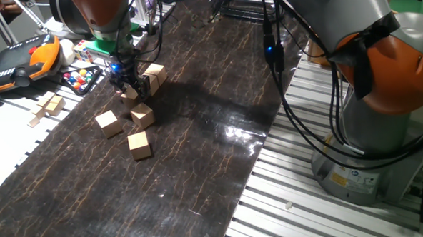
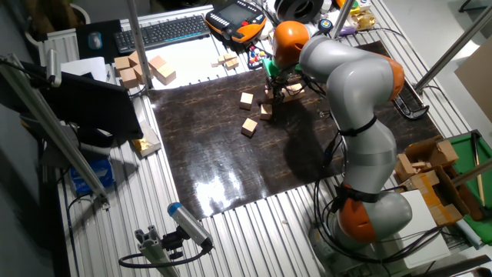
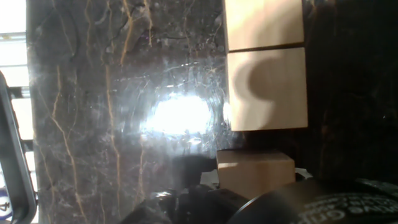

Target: Stack the blocks into a pyramid shape

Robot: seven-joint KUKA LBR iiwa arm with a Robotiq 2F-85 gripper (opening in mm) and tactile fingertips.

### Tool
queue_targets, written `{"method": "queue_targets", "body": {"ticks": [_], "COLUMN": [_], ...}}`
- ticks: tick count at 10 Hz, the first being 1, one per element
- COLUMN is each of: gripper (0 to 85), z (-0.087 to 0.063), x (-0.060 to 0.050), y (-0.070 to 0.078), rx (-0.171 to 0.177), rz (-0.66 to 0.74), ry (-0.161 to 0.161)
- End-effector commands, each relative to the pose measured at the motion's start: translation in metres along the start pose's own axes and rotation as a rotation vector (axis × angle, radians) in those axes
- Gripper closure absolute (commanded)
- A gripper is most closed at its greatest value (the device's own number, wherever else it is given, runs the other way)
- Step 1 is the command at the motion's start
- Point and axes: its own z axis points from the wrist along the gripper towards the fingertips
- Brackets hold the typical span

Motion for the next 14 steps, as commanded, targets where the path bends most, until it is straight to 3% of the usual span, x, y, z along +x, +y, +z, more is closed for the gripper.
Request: {"method": "queue_targets", "body": {"ticks": [1,7,14], "gripper": [84.3,84.3,84.3], "z": [-0.001,-0.002,0.0], "x": [-0.001,-0.011,-0.015], "y": [-0.001,-0.009,-0.009], "rx": [0.002,0.0,0.003], "rz": [-0.002,-0.034,-0.038], "ry": [0.001,-0.002,0.008]}}
